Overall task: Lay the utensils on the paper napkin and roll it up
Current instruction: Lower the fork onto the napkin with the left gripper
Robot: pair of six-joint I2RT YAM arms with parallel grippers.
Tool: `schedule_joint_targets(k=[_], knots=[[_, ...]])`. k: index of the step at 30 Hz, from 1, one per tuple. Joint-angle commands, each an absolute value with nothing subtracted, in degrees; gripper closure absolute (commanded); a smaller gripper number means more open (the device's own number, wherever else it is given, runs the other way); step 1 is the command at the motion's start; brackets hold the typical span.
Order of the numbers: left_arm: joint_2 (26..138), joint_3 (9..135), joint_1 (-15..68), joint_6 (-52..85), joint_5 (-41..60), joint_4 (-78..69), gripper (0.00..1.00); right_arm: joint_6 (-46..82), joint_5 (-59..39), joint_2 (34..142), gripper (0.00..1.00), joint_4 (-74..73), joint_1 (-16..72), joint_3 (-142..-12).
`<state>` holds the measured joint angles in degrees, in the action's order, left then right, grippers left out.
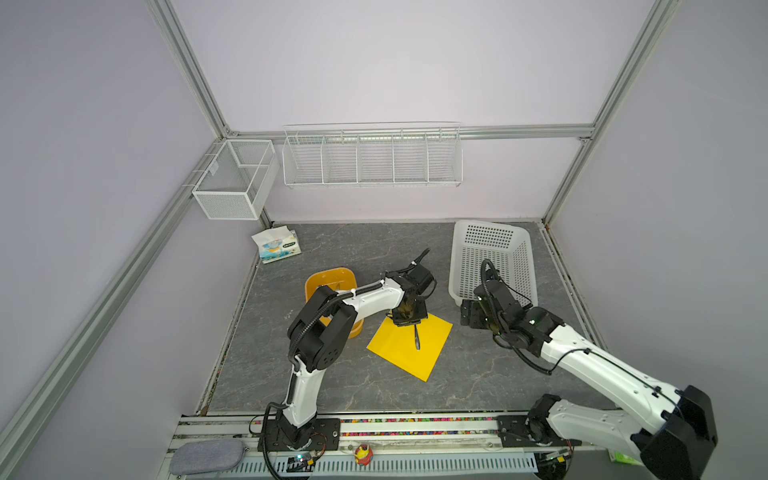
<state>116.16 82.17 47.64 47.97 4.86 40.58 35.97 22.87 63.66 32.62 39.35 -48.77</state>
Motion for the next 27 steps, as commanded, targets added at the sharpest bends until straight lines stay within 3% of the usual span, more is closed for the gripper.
schedule_joint_targets(k=[1,27], knots=[[113.7,81.4,47.8,49.3,3.4,41.0,0.91,35.5,23.3,62.8,0.11,33.9,38.9,-49.5],[113.4,79.6,47.9,50.9,4.5,39.1,0.90,35.4,23.6,63.2,0.11,34.1,38.9,-49.3]])
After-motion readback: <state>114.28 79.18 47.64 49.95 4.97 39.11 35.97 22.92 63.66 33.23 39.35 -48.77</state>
